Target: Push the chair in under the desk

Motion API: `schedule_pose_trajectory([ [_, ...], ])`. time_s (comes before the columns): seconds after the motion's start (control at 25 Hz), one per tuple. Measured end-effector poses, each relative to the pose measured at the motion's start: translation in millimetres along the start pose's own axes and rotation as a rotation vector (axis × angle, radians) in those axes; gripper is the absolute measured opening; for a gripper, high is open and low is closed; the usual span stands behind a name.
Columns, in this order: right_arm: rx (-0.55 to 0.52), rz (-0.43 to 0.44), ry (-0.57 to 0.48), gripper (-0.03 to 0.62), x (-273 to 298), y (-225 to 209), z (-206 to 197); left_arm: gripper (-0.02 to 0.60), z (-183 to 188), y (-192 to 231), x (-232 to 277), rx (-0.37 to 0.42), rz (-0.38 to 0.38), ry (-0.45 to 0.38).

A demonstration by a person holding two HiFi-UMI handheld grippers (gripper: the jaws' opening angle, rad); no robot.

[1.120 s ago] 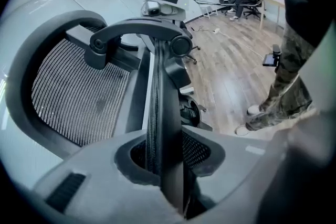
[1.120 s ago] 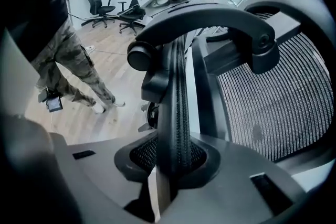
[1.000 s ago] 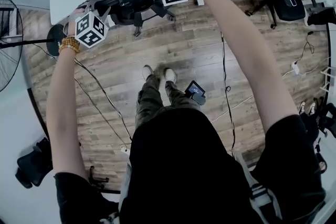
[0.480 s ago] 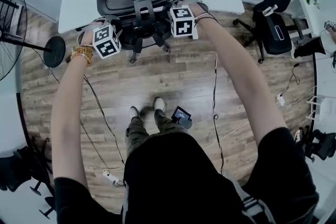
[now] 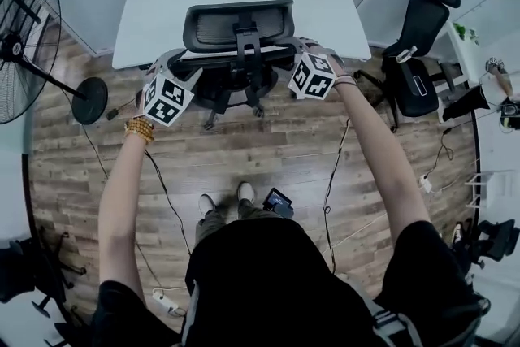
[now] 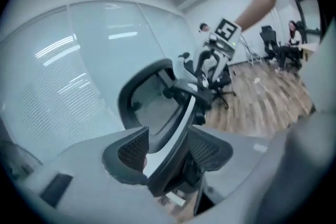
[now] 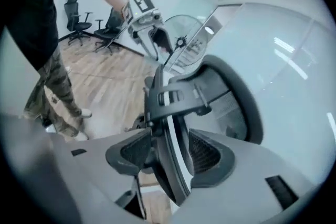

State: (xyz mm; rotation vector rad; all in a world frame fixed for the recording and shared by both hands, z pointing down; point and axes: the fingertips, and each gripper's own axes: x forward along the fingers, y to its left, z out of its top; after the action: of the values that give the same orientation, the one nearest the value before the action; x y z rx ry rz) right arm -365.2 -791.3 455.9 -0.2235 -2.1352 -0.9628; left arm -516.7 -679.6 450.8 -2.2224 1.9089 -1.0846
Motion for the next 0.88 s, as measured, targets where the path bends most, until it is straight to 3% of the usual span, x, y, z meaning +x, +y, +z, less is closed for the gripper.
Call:
schedule_pose_trajectory([
  [0.08, 0.110, -0.121, -0.103, 0.209, -24, -1, 33, 0.238, 35, 0, -24, -0.127, 0.067, -0.150],
  [0.2, 0.359, -0.300, -0.281, 0.180, -60, 6, 81, 0.214, 73, -7, -61, -0.332, 0.146, -0.331],
  [0.36, 0.749, -0.476, -0.504, 0.092, -93, 25, 119, 0.167, 74, -33, -94, -0.540, 0.176, -0.410],
  [0.44, 0.887, -0.538, -0.553, 0.068, -101, 39, 124, 0.137, 66, -48, -105, -0.569, 0.183, -0.407],
  [0.6, 1.052, -0.586, -0.509, 0.002, -97, 72, 116, 0.012, 49, -64, -112, -0.532, 0.171, -0.378],
  [0.88, 1.074, -0.632, -0.435, 0.000, -104, 87, 100, 0.012, 47, -64, -119, -0.508, 0.153, -0.389],
])
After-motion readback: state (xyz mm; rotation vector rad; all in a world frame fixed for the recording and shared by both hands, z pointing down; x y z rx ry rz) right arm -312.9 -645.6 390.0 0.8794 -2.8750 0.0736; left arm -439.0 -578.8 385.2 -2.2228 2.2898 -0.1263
